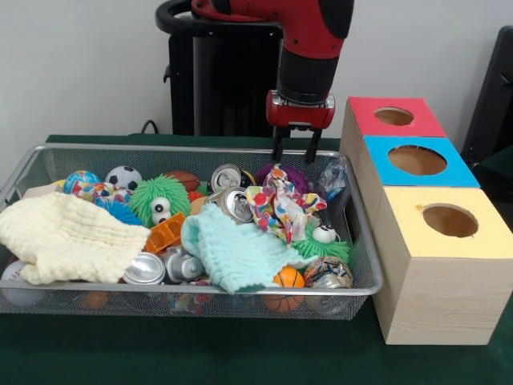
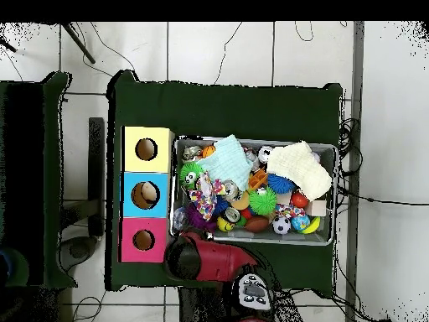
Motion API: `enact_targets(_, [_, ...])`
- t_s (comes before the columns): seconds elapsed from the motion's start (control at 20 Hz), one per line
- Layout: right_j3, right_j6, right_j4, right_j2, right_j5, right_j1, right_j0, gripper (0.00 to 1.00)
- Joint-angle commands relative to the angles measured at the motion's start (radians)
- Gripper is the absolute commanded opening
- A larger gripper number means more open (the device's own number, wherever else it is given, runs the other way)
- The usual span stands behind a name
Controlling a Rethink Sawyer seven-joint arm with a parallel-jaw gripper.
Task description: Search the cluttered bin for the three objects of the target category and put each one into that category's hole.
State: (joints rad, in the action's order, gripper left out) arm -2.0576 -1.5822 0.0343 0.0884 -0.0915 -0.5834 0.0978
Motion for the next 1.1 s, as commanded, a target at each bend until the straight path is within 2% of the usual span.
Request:
enact_targets(0.05, [-0.022, -0.219, -0.023, -0.114, 0.076, -0.003, 0.029, 1.0])
enact_targets(0.45, [-0.026, -0.229, -0.036, -0.102, 0.087, 0.003, 0.016, 1.0])
enact_targets(0.6, [-0.028, -0.246, -0.043, -0.102, 0.123, 0.028, 0.01, 1.0])
enact_targets(1.1, [-0.024, -0.251, -0.06, -0.103, 0.138, 0.057, -0.004, 1.0])
